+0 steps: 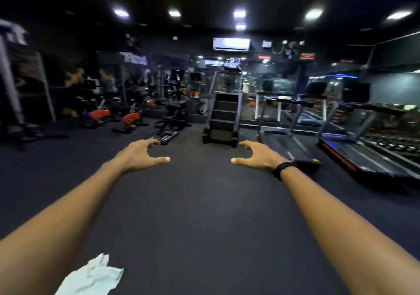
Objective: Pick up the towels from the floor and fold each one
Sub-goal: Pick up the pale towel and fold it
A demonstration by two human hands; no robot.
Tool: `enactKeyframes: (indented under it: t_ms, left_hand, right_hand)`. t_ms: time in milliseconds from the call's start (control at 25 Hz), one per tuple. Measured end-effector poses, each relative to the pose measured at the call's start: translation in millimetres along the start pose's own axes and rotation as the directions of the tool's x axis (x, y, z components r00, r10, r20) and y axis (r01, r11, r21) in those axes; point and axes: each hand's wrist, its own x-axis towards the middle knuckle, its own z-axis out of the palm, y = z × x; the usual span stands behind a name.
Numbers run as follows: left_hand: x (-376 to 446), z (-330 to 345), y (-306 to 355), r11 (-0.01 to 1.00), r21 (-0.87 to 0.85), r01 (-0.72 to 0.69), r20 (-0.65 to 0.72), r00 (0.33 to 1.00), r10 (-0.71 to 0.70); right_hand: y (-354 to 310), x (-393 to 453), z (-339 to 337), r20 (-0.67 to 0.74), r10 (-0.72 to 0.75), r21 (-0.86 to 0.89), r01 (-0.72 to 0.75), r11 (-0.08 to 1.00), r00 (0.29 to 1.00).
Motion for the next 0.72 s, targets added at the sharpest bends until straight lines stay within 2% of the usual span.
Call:
enactKeyframes:
  t_ms: [240, 480, 720]
  left_hand:
    - [-11, -79, -139, 0.967, 0.065, 0.245, -0.08, 0.968, -0.239]
    - [-25, -106, -241, 0.908, 0.078, 0.413, -0.12, 0.908, -0.402]
    - [5, -131, -323, 0.829, 0.092, 0.551, -0.227, 0.823, -0.521]
  right_hand:
    - [-133, 117, 69, 0.111, -0.205, 0.138, 0.189, 0.972, 0.973]
    - [-222, 202, 142, 0.219, -0.34, 0.163, 0.31, 0.937, 0.914]
    - [-287, 311, 198, 0.241, -0.468, 0.18, 0.434, 0.883, 0.85]
